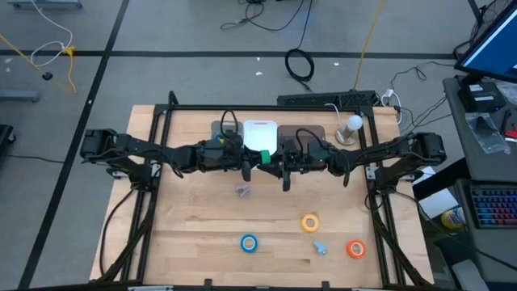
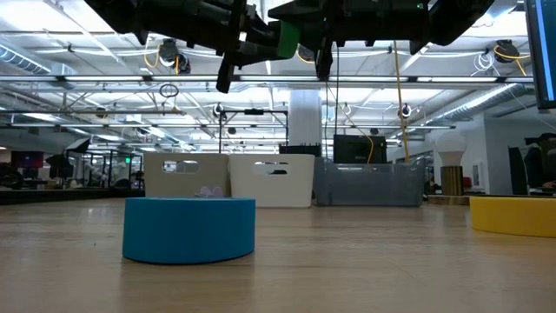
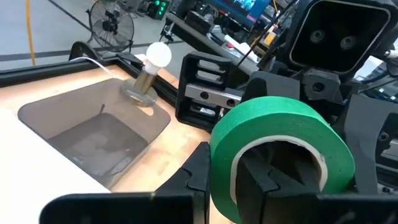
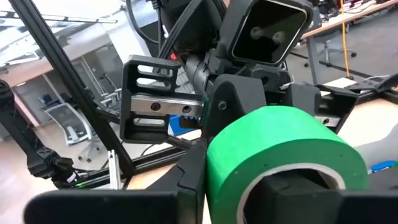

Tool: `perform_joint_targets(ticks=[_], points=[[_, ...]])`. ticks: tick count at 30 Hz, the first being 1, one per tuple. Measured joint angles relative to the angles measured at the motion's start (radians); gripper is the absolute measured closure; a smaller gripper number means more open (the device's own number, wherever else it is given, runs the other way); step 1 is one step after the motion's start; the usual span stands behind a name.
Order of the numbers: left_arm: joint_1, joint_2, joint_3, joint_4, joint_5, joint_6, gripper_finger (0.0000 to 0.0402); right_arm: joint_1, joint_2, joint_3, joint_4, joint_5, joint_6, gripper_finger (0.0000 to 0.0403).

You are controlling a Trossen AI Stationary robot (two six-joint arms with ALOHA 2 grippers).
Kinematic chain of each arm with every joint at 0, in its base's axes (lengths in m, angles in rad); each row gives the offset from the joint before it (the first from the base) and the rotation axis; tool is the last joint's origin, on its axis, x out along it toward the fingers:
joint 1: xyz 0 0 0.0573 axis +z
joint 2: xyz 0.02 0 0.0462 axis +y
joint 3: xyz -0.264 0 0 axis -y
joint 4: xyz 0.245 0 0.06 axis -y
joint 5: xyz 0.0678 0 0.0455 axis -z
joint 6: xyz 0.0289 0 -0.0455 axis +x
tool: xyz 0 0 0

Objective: Pick and place Stapler, Stapler remover, tape
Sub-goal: Put the green tape into the black bin

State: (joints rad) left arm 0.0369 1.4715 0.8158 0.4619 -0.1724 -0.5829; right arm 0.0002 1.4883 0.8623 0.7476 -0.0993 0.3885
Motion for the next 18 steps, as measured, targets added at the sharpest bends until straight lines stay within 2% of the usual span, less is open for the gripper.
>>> perform_joint_targets(ticks=[4,7,11,18], points=[[0.007,-0.001,0.002,-0.019,0.009,0.007,0.0362,0.0,0.0,0.0,-0.003,-0.004,0.013,0.0344],[0.009,-0.001,0.002,-0.023,0.029,0.073,0.0359,0.0,0.0,0.0,-0.005,-0.006,0.012,0.0345],[0.011,0.001,-0.001,-0.034,0.093,0.208,0.0316,0.001,0.0,0.0,-0.018,-0.015,0.023,0.0354],[0.027,-0.011,-0.002,-0.106,0.141,0.223,0.0236,0.002,-0.009,-0.002,-0.078,-0.015,0.016,0.0365]])
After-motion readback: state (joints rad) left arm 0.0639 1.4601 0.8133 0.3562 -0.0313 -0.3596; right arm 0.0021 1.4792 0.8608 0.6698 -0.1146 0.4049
